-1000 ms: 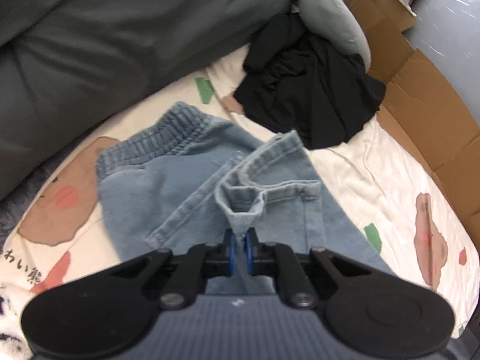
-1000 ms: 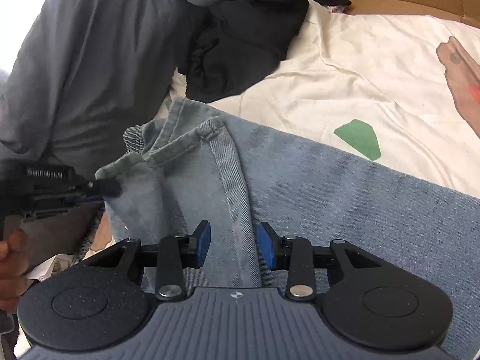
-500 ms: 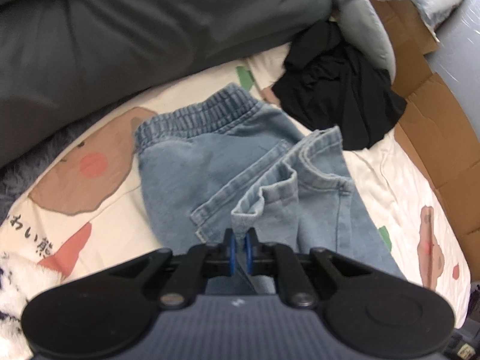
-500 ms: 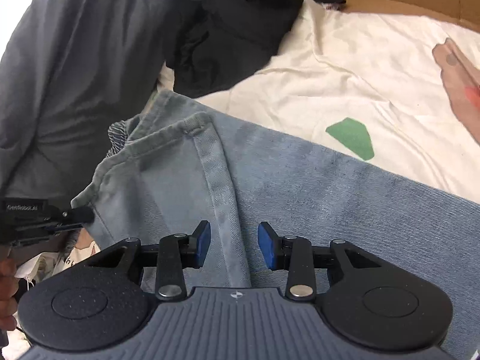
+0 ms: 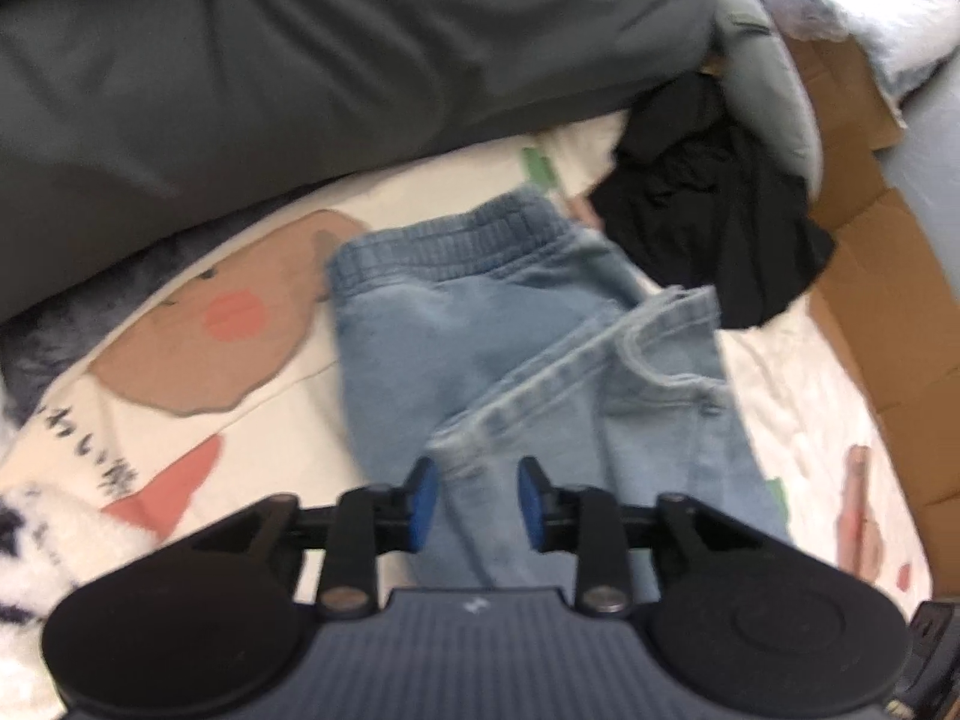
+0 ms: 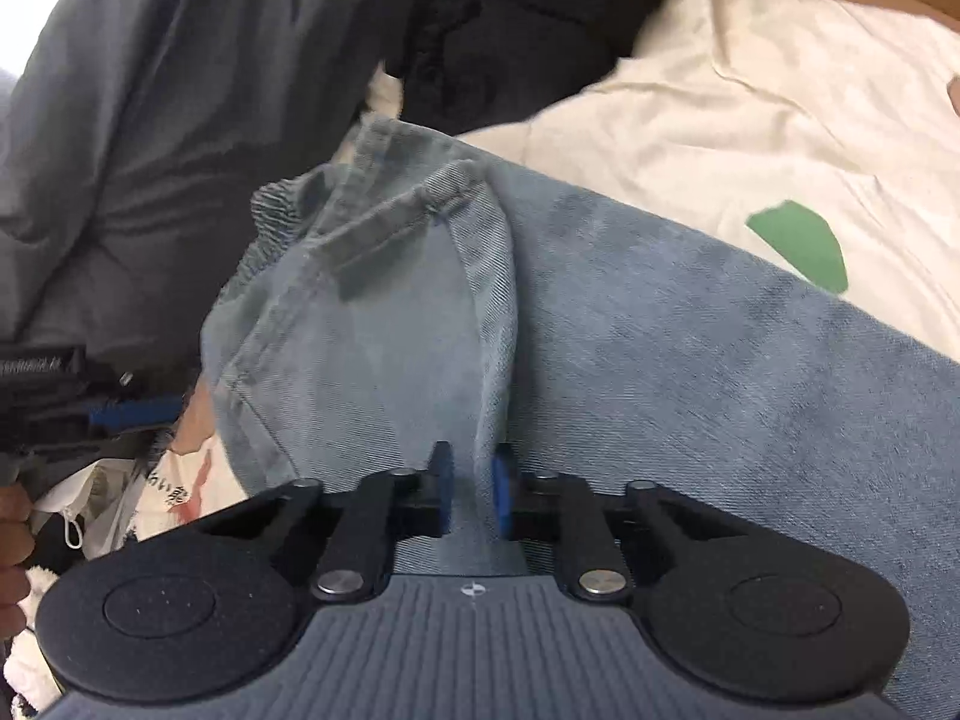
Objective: Fold clothes
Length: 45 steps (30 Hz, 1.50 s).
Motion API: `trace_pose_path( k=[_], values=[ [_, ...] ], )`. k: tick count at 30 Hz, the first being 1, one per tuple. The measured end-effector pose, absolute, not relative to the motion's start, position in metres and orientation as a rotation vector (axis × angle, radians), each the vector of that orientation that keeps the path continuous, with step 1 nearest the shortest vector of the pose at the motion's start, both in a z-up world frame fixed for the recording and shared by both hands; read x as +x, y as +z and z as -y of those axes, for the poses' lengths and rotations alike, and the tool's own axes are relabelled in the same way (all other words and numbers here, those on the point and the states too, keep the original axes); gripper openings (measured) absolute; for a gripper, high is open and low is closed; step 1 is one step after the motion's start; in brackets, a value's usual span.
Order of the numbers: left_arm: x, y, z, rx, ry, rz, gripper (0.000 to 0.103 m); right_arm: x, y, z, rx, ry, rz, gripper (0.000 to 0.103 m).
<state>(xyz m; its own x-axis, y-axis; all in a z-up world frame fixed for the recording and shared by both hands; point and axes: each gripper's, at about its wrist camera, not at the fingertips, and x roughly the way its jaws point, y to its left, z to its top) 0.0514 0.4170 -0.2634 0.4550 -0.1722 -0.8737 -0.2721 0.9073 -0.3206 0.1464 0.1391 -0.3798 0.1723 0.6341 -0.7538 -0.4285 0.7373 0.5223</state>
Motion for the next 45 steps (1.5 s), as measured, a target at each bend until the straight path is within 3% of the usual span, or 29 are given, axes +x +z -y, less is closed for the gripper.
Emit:
trace_pose_path(
  k=[3,10,14,17,23,36,38,40,42,45],
  values=[
    [0.057,-0.26,-0.408,-0.454,0.027,-1.09,0.044,0.141,-0.37,-0.144,0.217,0.799,-1.152,0.005],
    [0.058,-0.259,-0.401,-0.485,-0.011,-1.075,0.048,0.113,-0.353,-0.174,0.132,0.935,-1.105,0.005],
    [0.06,-0.256,-0.393,-0.482,-0.057,-1.066,0.055,0.102,-0.359,-0.184,0.102,0.958,-1.119,0.006],
    [0.063,-0.254,-0.384,-0.482,-0.085,-1.056,0.068,0.097,-0.364,-0.19,0.099,0.965,-1.13,0.008],
    [0.068,-0.253,-0.363,-0.466,-0.153,-1.052,0.076,0.092,-0.375,-0.194,0.092,0.973,-1.162,0.008],
    [0.061,-0.257,-0.351,-0.393,-0.167,-1.049,0.076,0.085,-0.385,-0.202,0.116,0.999,-1.19,0.008],
    [0.061,-0.261,-0.35,-0.348,-0.142,-1.031,0.072,0.082,-0.384,-0.204,0.107,1.008,-1.188,0.008],
    [0.064,-0.27,-0.354,-0.321,-0.096,-1.057,0.053,0.081,-0.381,-0.203,0.102,1.013,-1.182,0.009],
    [0.065,-0.28,-0.367,-0.351,-0.054,-1.091,0.02,0.082,-0.376,-0.2,0.103,1.017,-1.173,0.008],
    [0.065,-0.291,-0.387,-0.357,0.023,-1.104,0.017,0.087,-0.37,-0.193,0.108,1.008,-1.158,0.009]
  ],
)
